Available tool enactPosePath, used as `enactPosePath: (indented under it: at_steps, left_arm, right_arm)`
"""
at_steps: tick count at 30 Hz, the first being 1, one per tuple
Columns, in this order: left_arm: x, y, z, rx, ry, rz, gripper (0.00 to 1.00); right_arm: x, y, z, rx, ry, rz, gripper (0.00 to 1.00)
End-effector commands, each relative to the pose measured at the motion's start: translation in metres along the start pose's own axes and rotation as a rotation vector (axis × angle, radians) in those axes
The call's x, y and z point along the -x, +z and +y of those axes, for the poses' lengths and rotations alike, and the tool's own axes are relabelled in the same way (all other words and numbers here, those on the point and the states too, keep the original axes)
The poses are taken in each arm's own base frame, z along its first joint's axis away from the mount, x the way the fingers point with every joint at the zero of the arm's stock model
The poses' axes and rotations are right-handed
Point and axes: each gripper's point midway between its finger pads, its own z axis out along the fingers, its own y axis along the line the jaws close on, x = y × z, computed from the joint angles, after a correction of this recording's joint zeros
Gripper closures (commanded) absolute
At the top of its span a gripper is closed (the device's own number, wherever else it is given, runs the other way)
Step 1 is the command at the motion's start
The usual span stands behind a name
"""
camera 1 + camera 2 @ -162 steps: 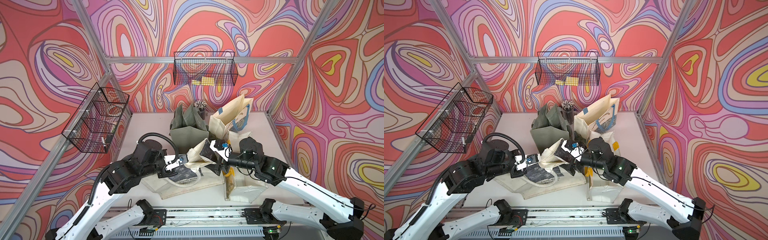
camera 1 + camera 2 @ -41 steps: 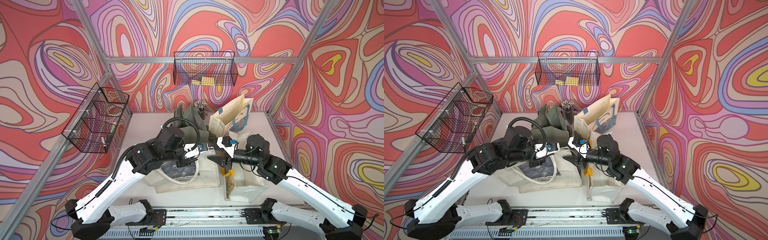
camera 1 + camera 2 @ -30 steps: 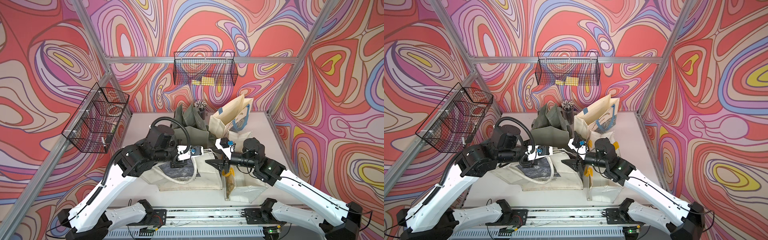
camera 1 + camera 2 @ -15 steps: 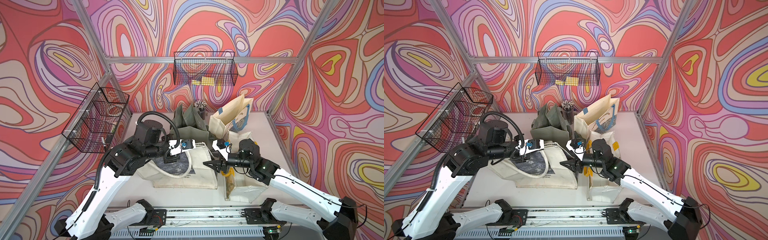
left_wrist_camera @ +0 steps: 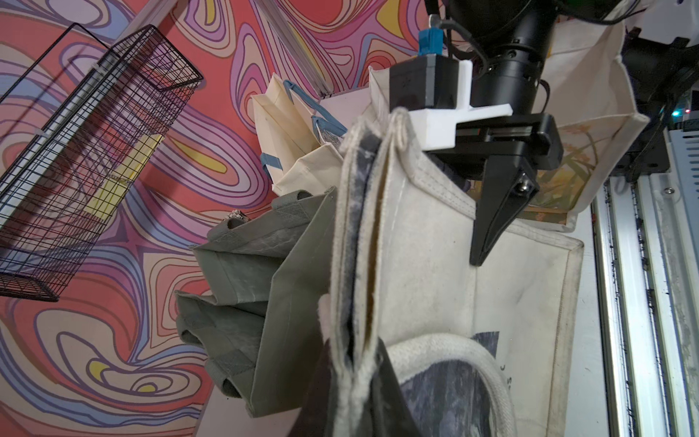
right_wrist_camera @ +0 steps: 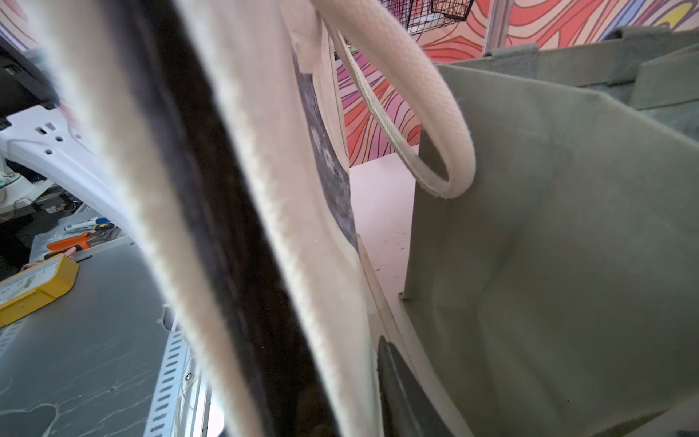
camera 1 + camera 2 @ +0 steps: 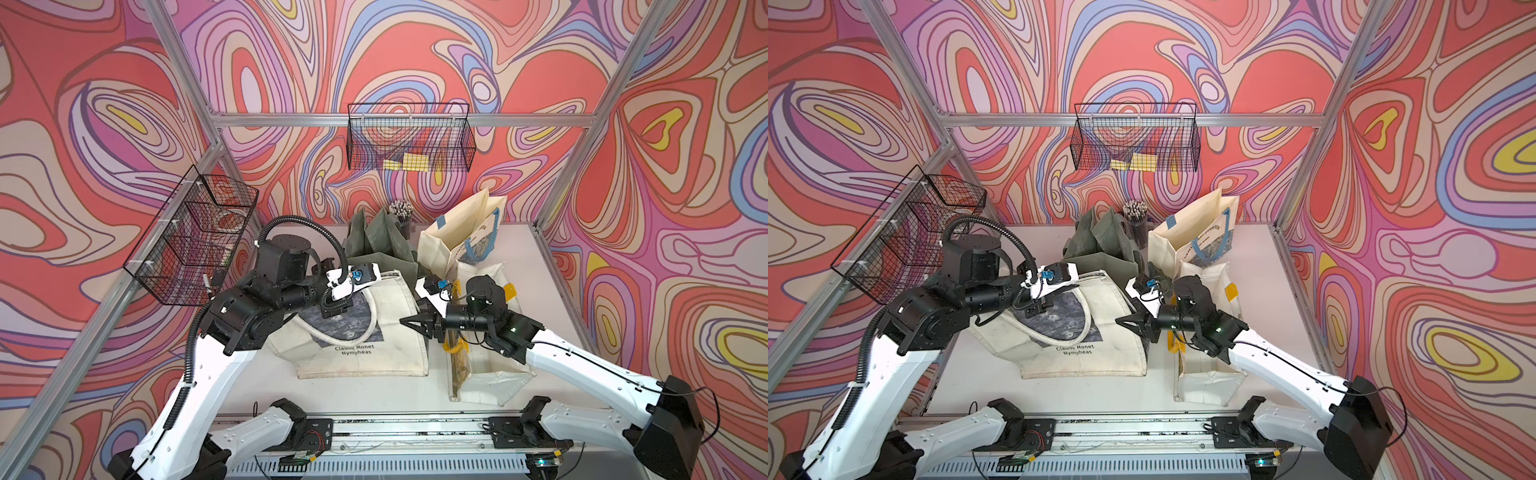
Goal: Put away the canvas bag
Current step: Press the canvas bag at the center of the board.
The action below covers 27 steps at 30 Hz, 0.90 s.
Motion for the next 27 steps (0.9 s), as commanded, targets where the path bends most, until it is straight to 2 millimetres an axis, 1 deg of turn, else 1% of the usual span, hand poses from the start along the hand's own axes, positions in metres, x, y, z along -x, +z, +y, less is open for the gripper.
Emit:
enactPosePath:
  at_steps: [1, 4, 5, 6, 7, 9, 10, 13, 14, 15, 18, 19, 23, 25, 27]
  left_arm:
    - [0.036, -0.021, 0.033, 0.157, 0.015, -0.142, 1.0]
    - [0.032, -0.022, 0.035, 0.177, -0.009, -0.15, 1.0]
    - [0.029, -0.021, 0.035, 0.18, -0.018, -0.146, 1.0]
    - [0.027, -0.02, 0.034, 0.183, -0.022, -0.142, 1.0]
    - [0.024, -0.02, 0.032, 0.183, -0.029, -0.138, 1.0]
    - [0.017, -0.02, 0.031, 0.2, -0.051, -0.125, 1.0]
    - [0.012, -0.02, 0.029, 0.203, -0.064, -0.113, 0.96]
    - [0.003, -0.022, 0.023, 0.204, -0.095, -0.086, 0.68]
    - [0.001, -0.024, 0.021, 0.2, -0.1, -0.084, 0.56]
    - [0.0, -0.025, 0.019, 0.2, -0.101, -0.083, 0.47]
    - [0.003, -0.032, 0.017, 0.21, -0.094, -0.095, 0.3]
    - [0.005, -0.036, 0.017, 0.211, -0.09, -0.1, 0.27]
    - [0.017, -0.045, 0.013, 0.166, -0.072, -0.107, 0.23]
    - [0.029, -0.05, 0.013, 0.136, -0.079, -0.129, 0.21]
    - [0.039, -0.052, 0.013, 0.113, -0.08, -0.152, 0.21]
  right_arm:
    - [-0.011, 0.002, -0.002, -0.009, 0.025, 0.027, 0.69]
    - [-0.002, -0.002, -0.006, -0.043, -0.001, 0.013, 0.88]
    - [0.001, -0.003, -0.01, -0.068, -0.011, 0.013, 0.97]
    - [0.005, -0.005, -0.014, -0.098, -0.014, 0.019, 1.0]
    - [0.01, -0.008, -0.018, -0.129, -0.019, 0.031, 1.0]
    - [0.021, -0.015, -0.019, -0.153, -0.04, 0.07, 1.0]
    - [0.026, -0.018, -0.017, -0.153, -0.048, 0.087, 1.0]
    - [0.032, -0.025, -0.014, -0.153, -0.06, 0.14, 1.0]
    - [0.034, -0.027, -0.013, -0.154, -0.071, 0.161, 1.0]
    - [0.036, -0.029, -0.013, -0.153, -0.077, 0.177, 1.0]
    - [0.038, -0.033, -0.012, -0.147, -0.094, 0.256, 1.0]
    - [0.036, -0.034, -0.012, -0.144, -0.094, 0.295, 1.0]
    - [0.032, -0.039, -0.013, -0.136, -0.098, 0.416, 1.0]
    - [0.035, -0.041, -0.013, -0.132, -0.092, 0.444, 1.0]
    - [0.044, -0.042, -0.012, -0.131, -0.089, 0.443, 1.0]
